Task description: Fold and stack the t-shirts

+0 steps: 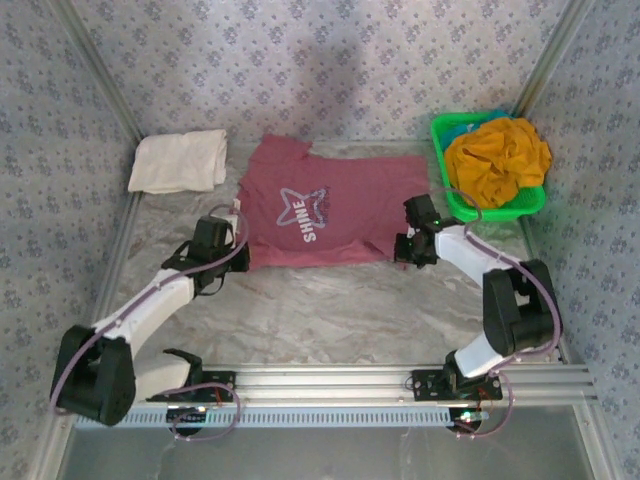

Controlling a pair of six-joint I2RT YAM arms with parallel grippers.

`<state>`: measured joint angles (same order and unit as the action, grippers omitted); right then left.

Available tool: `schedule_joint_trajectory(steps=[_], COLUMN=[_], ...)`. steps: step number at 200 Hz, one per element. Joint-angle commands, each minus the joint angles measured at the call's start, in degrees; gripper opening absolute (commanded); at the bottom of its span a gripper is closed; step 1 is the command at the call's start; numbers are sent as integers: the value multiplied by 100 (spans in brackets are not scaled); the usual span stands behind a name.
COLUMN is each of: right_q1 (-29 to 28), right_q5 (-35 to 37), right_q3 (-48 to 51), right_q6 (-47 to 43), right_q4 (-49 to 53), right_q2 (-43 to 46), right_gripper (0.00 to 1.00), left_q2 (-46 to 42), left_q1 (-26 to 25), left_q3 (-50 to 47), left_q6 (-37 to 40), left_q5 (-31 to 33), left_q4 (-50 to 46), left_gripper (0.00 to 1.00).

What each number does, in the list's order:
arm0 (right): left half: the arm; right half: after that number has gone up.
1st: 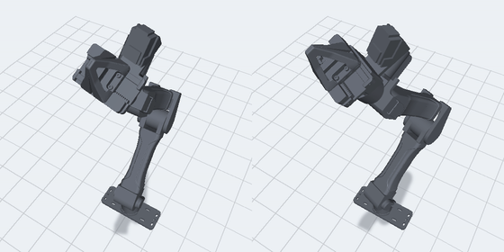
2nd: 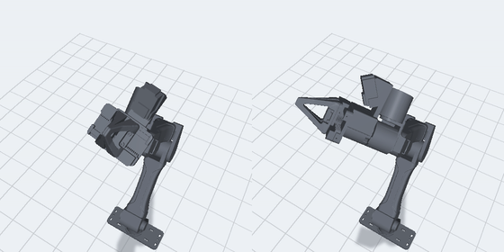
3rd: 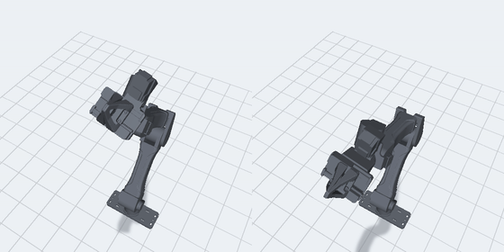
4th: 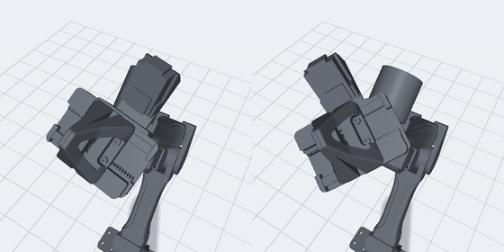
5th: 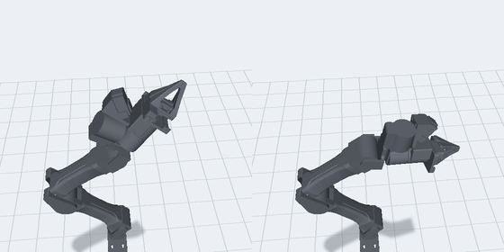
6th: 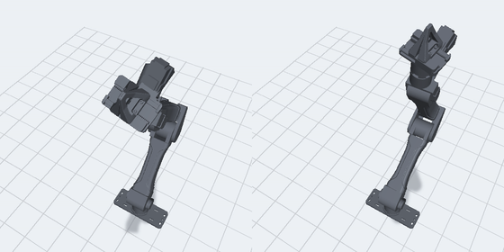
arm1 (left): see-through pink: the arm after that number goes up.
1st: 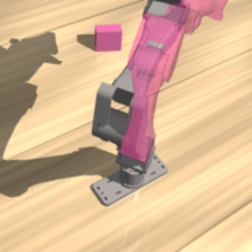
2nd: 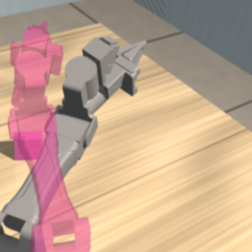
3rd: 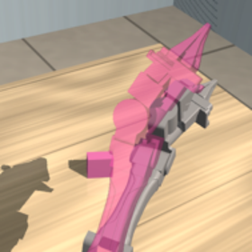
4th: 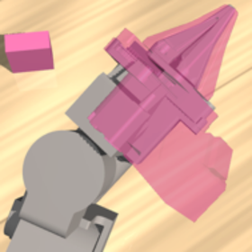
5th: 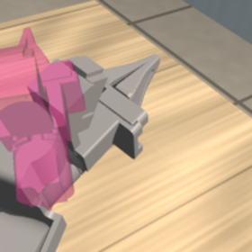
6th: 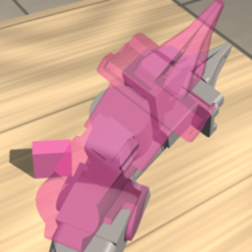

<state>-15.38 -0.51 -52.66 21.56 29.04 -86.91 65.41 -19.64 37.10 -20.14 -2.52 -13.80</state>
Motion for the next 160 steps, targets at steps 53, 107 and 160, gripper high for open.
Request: schedule_joint_trajectory(steps=[53, 107, 160], right_q1=[566, 884, 1229], right_q5=[-498, -698, -1561], right_q3=[780, 873, 872], right_q6=[136, 151, 327], right_q4=[146, 254, 999], right_q2=[635, 870, 1580], right_gripper=[8, 2, 1], left_q2=[-1038, -1750, -2837], left_q1=[-40, -128, -128], left_q3=[-618, -879, -871], left_q6=[-594, -886, -955], left_q5=[89, 344, 1143], left_q4=[-979, -1262, -1913], left_gripper=[5, 21, 15])
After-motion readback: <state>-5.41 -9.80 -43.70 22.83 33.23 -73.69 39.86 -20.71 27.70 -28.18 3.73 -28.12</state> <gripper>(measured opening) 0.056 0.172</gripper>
